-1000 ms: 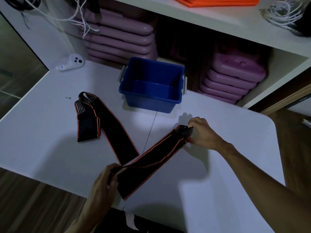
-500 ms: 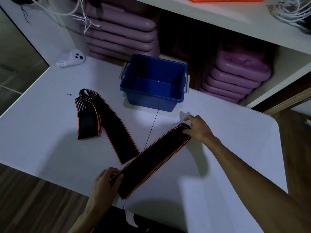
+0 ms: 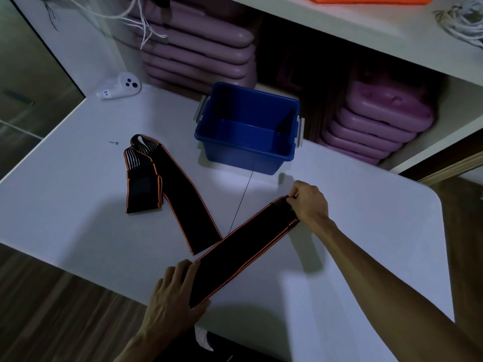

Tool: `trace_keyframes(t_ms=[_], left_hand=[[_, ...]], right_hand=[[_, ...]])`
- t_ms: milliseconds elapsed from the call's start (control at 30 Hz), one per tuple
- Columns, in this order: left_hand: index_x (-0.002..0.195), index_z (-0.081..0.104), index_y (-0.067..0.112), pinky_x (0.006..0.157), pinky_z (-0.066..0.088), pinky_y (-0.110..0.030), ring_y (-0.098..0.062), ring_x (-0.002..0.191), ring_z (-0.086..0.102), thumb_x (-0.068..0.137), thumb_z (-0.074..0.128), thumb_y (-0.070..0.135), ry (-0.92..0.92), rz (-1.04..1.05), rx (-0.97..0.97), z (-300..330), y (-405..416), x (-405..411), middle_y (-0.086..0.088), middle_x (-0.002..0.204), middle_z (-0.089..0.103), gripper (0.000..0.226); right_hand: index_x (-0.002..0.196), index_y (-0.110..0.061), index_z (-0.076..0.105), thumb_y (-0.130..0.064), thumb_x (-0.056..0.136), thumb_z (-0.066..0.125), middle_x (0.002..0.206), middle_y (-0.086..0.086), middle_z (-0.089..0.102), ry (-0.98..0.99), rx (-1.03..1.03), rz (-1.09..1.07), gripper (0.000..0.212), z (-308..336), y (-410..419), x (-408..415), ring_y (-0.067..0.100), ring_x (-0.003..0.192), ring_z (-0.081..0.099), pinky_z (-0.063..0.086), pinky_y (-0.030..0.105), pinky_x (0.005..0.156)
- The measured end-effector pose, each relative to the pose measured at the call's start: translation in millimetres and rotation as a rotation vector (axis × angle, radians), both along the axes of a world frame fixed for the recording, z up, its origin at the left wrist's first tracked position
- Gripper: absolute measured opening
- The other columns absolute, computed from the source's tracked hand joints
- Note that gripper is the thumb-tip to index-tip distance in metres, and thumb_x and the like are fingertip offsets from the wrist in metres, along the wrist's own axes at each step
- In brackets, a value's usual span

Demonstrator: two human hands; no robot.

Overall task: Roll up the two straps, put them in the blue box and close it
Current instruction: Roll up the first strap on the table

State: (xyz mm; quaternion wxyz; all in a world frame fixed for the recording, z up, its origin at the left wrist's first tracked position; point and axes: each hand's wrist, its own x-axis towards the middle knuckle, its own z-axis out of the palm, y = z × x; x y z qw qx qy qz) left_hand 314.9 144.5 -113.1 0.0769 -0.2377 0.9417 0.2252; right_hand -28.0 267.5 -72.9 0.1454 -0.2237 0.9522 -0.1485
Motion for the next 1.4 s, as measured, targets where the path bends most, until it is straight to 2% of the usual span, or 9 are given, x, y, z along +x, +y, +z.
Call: trace_keyframes(t_ms=[267,400,633,967,1033,1100,1200,1300,1400], left_hand=[[0.134,0.042,0.018,0.076,0.054,-0.033,-0.020,0.107,0.048,0.065,0.063,0.056,-0.004,0.013,0.019,3.9,-6.5,8.8,0.000,0.130,0.044,0.082],[0.133,0.040,0.018,0.073,0.054,-0.033,-0.024,0.102,0.050,0.063,0.066,0.048,-0.012,-0.014,0.027,6.9,-6.0,4.4,-0.002,0.128,0.042,0.080],[0.132,0.046,0.019,0.065,0.058,-0.035,-0.028,0.104,0.050,0.071,0.064,0.048,0.044,-0.095,0.029,9.1,-6.8,-20.2,-0.010,0.136,0.036,0.070],[0.141,0.037,0.024,0.077,0.056,-0.030,-0.017,0.100,0.052,0.073,0.058,0.069,0.037,-0.358,0.019,4.3,-28.0,-13.7,-0.005,0.142,0.031,0.084],[0.140,0.039,0.023,0.076,0.055,-0.026,-0.014,0.097,0.054,0.071,0.070,0.058,0.038,-0.420,-0.013,5.9,-28.9,-16.6,-0.005,0.141,0.033,0.084],[0.135,0.045,0.021,0.071,0.056,-0.025,-0.015,0.093,0.057,0.065,0.084,0.033,0.038,-0.441,-0.059,7.5,-30.5,-19.9,-0.007,0.136,0.041,0.081],[0.133,0.047,0.019,0.072,0.054,-0.032,-0.024,0.099,0.055,0.068,0.074,0.005,0.103,-0.492,-0.163,5.4,-39.1,-23.8,-0.009,0.132,0.048,0.072],[0.130,0.051,0.019,0.080,0.053,-0.034,-0.026,0.116,0.051,0.075,0.063,0.008,0.168,-0.584,-0.192,3.2,-50.8,-31.5,-0.008,0.135,0.049,0.058],[0.131,0.052,0.019,0.091,0.052,-0.035,-0.025,0.127,0.045,0.069,0.078,0.018,0.148,-0.730,-0.133,3.3,-59.9,-49.1,-0.008,0.142,0.047,0.067]], right_hand=[[0.112,-0.013,0.049,-0.018,0.088,0.062,0.102,0.011,0.051,0.031,0.090,0.040,0.028,-17.5,15.2,-2.8,0.030,0.093,0.055,0.054,0.043,0.075],[0.107,-0.014,0.049,-0.014,0.092,0.052,0.095,0.003,0.046,-0.017,0.054,-0.001,0.016,-22.6,24.6,-7.9,0.029,0.088,0.057,0.046,0.035,0.071],[0.114,-0.018,0.055,-0.011,0.084,0.060,0.108,0.010,0.052,-0.086,0.067,-0.028,0.031,-18.5,23.9,-20.6,0.032,0.091,0.060,0.054,0.039,0.079],[0.083,-0.020,0.069,0.008,0.077,0.055,0.094,0.011,0.070,-0.129,-0.077,-0.184,0.032,-17.8,34.6,-50.1,0.028,0.081,0.066,0.056,0.035,0.072],[0.092,-0.017,0.068,0.004,0.076,0.064,0.100,0.013,0.068,-0.162,-0.111,-0.196,0.027,-17.8,31.7,-54.1,0.030,0.087,0.065,0.053,0.032,0.073],[0.116,-0.017,0.061,-0.005,0.075,0.074,0.116,0.017,0.058,-0.242,-0.108,-0.159,0.045,-16.6,31.3,-54.8,0.033,0.103,0.060,0.050,0.032,0.080],[0.139,-0.024,0.042,-0.018,0.081,0.071,0.138,0.016,0.038,-0.207,-0.110,-0.118,0.066,-9.9,37.1,-34.5,0.036,0.126,0.041,0.044,0.043,0.101],[0.138,-0.022,0.045,-0.026,0.084,0.067,0.144,0.014,0.038,0.004,-0.230,-0.068,0.058,-10.0,47.0,18.3,0.035,0.131,0.035,0.038,0.046,0.105],[0.134,-0.021,0.052,-0.030,0.085,0.063,0.145,0.011,0.040,0.028,-0.320,-0.041,0.051,-21.4,55.3,86.0,0.028,0.133,0.035,0.033,0.040,0.110]])
